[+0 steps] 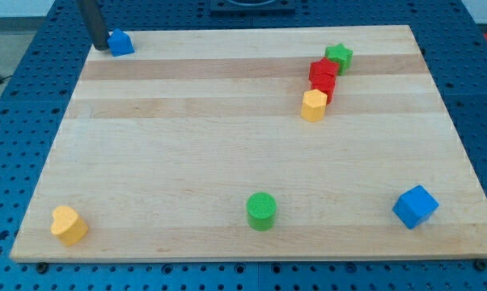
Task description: Push blue triangle slightly towards down
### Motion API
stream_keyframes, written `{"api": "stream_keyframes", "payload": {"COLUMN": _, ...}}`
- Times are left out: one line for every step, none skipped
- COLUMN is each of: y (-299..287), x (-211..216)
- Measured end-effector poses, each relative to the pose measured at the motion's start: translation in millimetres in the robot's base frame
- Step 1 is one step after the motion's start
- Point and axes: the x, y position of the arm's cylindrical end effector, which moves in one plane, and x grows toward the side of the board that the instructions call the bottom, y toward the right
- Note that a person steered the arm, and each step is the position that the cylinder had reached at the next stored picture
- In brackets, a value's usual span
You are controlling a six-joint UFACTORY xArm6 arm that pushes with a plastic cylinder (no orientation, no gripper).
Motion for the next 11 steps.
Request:
{"api": "stream_keyframes", "payload": {"y": 23, "x": 22}}
{"api": "stream_keyframes", "payload": {"y": 24, "x": 22}}
{"api": "stream_keyframes", "payload": {"y": -8, "x": 2}}
{"api": "stream_keyframes", "payload": {"y": -29, "x": -26}}
{"api": "stream_keyframes", "payload": {"y": -11, "x": -38}}
{"api": "stream_keyframes", "payload": {"y": 23, "x": -27}}
{"api": "stream_keyframes", "payload": {"y": 50, "x": 0}}
{"api": "stream_keyframes", "payload": {"y": 67, "x": 34}}
{"api": "stream_keyframes", "payload": {"y": 83, "x": 60}}
{"api": "stream_keyframes", "payload": {"y": 84, "x": 60}}
{"api": "stream_keyframes", "payload": {"y": 48, "x": 61}}
